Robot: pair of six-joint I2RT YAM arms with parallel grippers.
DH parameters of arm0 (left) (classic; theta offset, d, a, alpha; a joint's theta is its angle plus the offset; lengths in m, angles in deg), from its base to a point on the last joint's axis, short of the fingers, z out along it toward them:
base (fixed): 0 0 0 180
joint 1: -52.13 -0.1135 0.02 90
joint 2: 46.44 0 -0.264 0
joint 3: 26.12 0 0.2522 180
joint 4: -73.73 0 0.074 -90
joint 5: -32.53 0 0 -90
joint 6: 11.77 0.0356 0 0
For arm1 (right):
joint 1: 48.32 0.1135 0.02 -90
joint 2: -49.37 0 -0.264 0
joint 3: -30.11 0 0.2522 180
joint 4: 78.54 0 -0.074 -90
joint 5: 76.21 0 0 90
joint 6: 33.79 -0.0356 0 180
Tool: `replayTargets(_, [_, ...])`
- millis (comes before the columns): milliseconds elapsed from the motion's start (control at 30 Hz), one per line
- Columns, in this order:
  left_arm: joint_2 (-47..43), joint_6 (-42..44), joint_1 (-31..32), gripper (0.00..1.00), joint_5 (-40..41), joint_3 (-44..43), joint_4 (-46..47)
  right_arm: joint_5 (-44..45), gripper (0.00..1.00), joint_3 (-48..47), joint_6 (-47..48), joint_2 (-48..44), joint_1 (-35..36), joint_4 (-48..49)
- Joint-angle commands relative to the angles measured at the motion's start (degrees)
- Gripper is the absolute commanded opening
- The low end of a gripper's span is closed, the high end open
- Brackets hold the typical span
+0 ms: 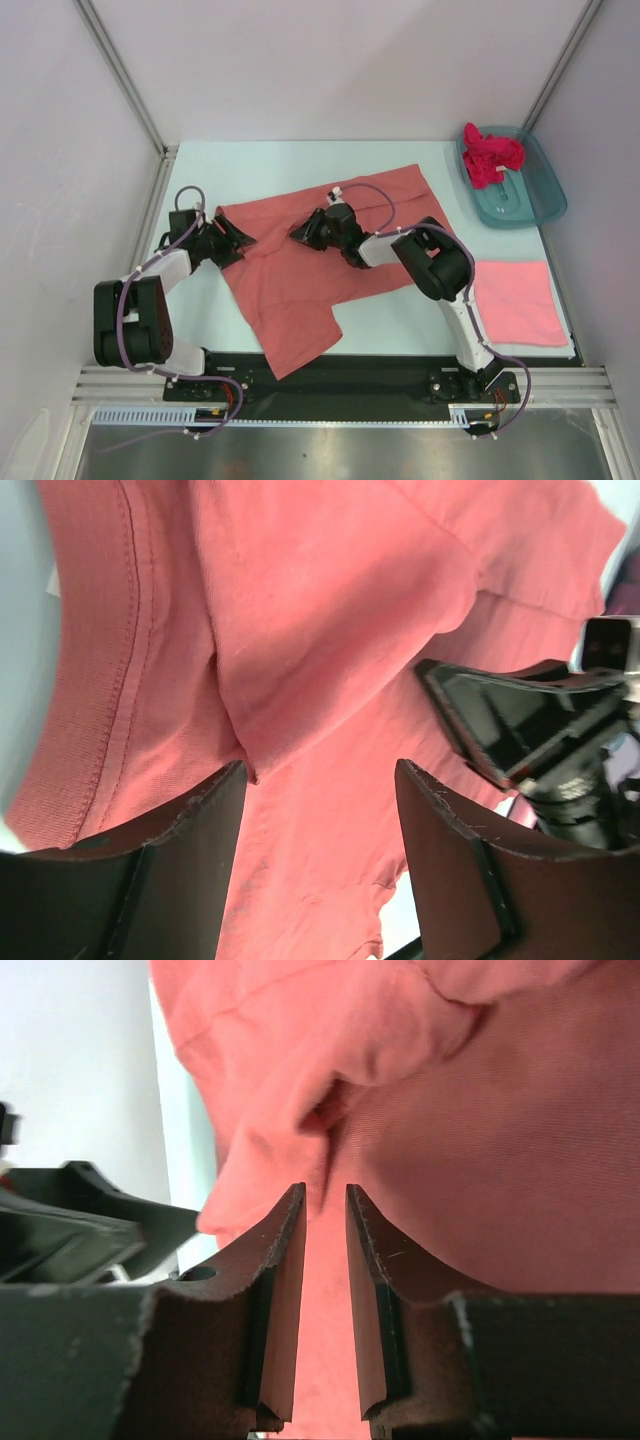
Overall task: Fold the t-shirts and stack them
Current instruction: Fold the tshirt
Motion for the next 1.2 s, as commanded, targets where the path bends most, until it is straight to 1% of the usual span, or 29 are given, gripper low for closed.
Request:
replayTargets(0, [0.82,0.86,1.18,0.66,0.87,-0.49,0.30,1.00,0.27,0.61,0.90,-4.67,-0.52,2.27])
replayTargets(200, [1.26,0.50,1.54,0.67,2.19,0.57,-0.76,0.74,0.27,0.61,0.56,-4.23,-0.52,2.35])
replayTargets(267, [1.79,0.07,1.62,0.66,1.58,1.10,0.46,0.38,0.27,0.00,0.38,-3.62,-0.43,2.62])
replayTargets(367, [3.28,-0.46,1.54,0.58,0.53,-0.22,1.78,0.64,0.27,-0.62,0.21,-2.83,-0.08,2.71])
replayTargets(400, [4.24,-1.07,1.62,0.49,-0.61,-0.31,2.40,0.65,0.27,-0.97,0.03,-2.65,0.01,2.71])
replayTargets(467, [5.04,-1.17,1.63,0.38,-0.88,-1.53,2.84,0.64,0.27,-1.06,-0.32,-2.30,0.18,2.71])
replayTargets(500, [5.22,-1.08,1.63,0.27,-1.06,-1.89,2.84,0.65,0.27,-1.14,-0.41,-2.21,0.18,2.62])
replayTargets(567, [5.05,-0.82,1.63,0.15,-1.15,-2.94,2.84,0.65,0.27,-1.41,-0.50,-1.95,0.36,2.45])
replayTargets(600, [4.87,-0.82,1.54,0.05,-1.15,-3.29,2.93,0.65,0.27,-1.76,-0.67,-1.42,0.45,1.84])
replayTargets(633, [4.35,-0.99,1.54,0.02,-0.89,-3.73,2.76,0.73,0.27,-2.46,-0.59,-1.25,0.62,1.48])
replayTargets(733, [3.12,-1.25,1.62,0.00,-0.01,-5.93,2.49,1.00,0.26,-3.43,-1.11,-0.02,0.89,1.13])
replayTargets(767, [2.94,-1.25,1.63,0.00,0.26,-7.59,2.32,1.26,0.16,-3.69,-1.20,0.25,1.15,1.39])
replayTargets(800, [2.93,-1.25,1.54,0.01,0.26,-8.39,2.06,1.52,0.10,-3.78,-1.46,0.42,1.24,1.39])
replayTargets(833, [2.93,-1.25,1.54,0.00,0.26,-9.18,1.70,1.79,0.07,-3.78,-1.73,0.77,1.33,1.57])
replayTargets(867, [3.11,-1.17,1.62,0.00,0.26,-10.84,1.44,2.57,0.05,-3.61,-2.08,0.86,1.41,1.65])
replayTargets(1033, [4.34,-0.99,1.45,0.00,1.05,-13.84,0.38,5.13,0.06,-2.90,-2.52,0.95,2.29,1.57])
replayTargets(1167, [5.04,-1.08,1.27,0.00,2.10,-14.72,0.64,4.69,0.08,-5.35,-2.96,2.45,2.56,0.34])
